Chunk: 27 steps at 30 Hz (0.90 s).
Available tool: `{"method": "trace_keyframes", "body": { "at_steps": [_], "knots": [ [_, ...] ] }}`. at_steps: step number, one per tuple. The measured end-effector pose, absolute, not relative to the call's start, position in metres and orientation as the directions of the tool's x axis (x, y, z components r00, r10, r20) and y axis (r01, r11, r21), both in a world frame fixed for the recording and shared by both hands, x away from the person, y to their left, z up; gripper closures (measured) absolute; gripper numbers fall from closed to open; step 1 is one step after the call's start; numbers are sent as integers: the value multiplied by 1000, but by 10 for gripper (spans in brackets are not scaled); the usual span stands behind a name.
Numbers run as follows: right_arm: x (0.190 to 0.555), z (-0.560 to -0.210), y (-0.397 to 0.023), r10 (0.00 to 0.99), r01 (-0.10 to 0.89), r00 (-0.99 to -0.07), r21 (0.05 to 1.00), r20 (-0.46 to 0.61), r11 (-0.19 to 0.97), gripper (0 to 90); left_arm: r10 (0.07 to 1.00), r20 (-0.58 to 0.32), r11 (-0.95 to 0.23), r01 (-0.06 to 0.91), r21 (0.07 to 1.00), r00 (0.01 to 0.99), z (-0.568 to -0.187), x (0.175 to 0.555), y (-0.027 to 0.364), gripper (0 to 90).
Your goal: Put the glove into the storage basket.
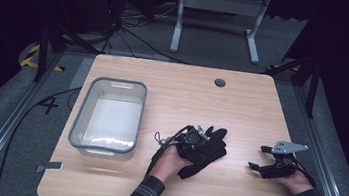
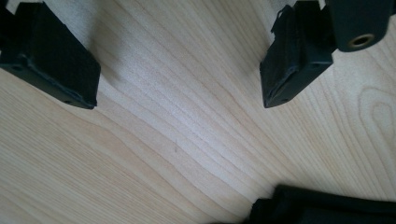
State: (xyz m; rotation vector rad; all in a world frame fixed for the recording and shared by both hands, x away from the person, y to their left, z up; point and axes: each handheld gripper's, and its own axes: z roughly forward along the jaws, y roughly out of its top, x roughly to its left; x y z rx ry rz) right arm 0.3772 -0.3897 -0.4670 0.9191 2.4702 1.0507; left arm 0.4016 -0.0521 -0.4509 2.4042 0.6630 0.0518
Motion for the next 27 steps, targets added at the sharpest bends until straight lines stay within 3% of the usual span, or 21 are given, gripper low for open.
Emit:
{"method": "trace_keyframes", "body": {
  "at_steps": [4, 8, 27],
  "knots": [
    [377, -467, -390, 662, 440, -749, 727, -26, 527, 127, 458, -158, -676, 458, 577, 875, -449, 402, -53, 598],
    [377, -467, -390, 662, 440, -749, 727, -26, 527, 127, 466, -174, -673, 476, 566, 867, -448, 401, -54, 665],
    [377, -467, -390, 662, 440, -749, 727, -26, 527, 127, 496, -186, -625, 497, 602, 848, -413, 397, -42, 681]
  ]
}}
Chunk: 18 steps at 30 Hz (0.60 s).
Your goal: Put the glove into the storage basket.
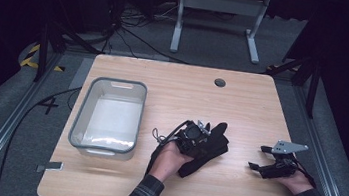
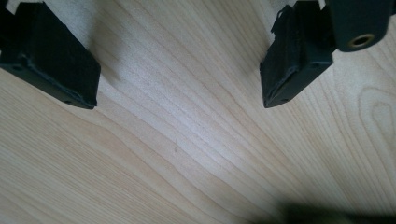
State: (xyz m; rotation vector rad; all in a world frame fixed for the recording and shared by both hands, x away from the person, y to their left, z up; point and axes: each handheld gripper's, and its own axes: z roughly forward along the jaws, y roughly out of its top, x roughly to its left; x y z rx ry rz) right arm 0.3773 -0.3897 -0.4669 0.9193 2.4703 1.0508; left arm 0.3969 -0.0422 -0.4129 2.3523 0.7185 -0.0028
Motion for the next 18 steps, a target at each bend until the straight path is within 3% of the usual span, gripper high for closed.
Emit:
{"method": "trace_keyframes", "body": {
  "at_steps": [18],
  "knots": [
    [377, -467, -390, 662, 440, -749, 727, -26, 527, 127, 587, -158, -548, 533, 645, 794, -363, 404, 10, 678]
  ]
}}
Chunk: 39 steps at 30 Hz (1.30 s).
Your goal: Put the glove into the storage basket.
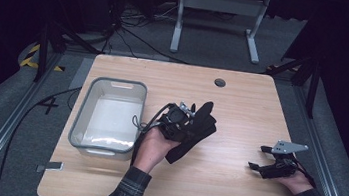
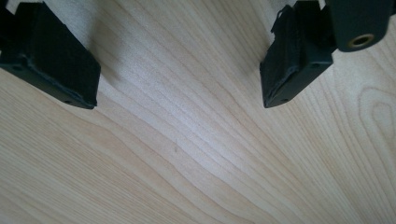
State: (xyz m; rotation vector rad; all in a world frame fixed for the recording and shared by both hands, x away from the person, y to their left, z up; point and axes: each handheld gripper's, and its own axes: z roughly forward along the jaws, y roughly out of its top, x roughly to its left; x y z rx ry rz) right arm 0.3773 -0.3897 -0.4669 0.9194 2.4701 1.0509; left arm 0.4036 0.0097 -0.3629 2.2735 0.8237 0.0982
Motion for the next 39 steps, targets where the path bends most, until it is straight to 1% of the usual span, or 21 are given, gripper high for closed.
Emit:
{"method": "trace_keyframes", "body": {
  "at_steps": [4, 10, 14, 21, 31, 32, 37, 39],
  "knots": [
    [377, -467, -390, 662, 440, -749, 727, -26, 527, 127, 604, -156, -533, 542, 649, 781, -358, 405, 20, 678],
    [377, -467, -390, 662, 440, -749, 727, -26, 527, 127, 645, -140, -509, 558, 656, 752, -345, 407, 45, 677],
    [377, -467, -390, 662, 440, -749, 727, -26, 527, 127, 654, -130, -505, 557, 659, 746, -342, 409, 55, 675],
    [377, -467, -390, 663, 441, -748, 727, -27, 527, 127, 702, -119, -467, 580, 667, 702, -334, 411, 88, 675],
    [377, -467, -390, 664, 441, -747, 727, -27, 526, 127, 754, -111, -420, 606, 676, 647, -334, 412, 123, 675],
    [377, -467, -390, 664, 442, -747, 727, -26, 526, 127, 767, -113, -407, 615, 676, 632, -334, 412, 132, 675],
    [377, -467, -390, 664, 442, -747, 727, -27, 526, 127, 794, -95, -392, 626, 674, 600, -338, 413, 150, 675],
    [377, -467, -390, 664, 441, -747, 727, -26, 526, 127, 807, -103, -373, 638, 674, 581, -340, 415, 159, 675]
  ]
}}
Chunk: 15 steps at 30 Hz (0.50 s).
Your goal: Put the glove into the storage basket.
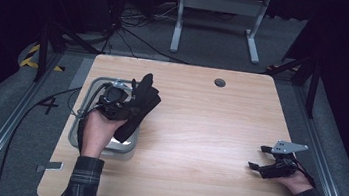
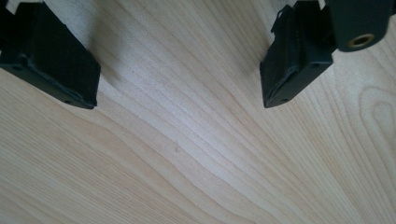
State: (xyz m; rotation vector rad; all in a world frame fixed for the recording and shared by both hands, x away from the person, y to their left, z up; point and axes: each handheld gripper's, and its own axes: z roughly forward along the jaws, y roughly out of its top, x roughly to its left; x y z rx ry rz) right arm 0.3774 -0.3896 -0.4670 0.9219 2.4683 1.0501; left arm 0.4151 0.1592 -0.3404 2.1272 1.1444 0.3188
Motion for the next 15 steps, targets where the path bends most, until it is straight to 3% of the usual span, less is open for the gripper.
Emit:
{"method": "trace_keyframes", "body": {
  "at_steps": [15],
  "knots": [
    [377, -467, -390, 664, 441, -747, 727, -27, 526, 127, 862, -108, -327, 707, 627, 495, -373, 430, 198, 675]
  ]
}}
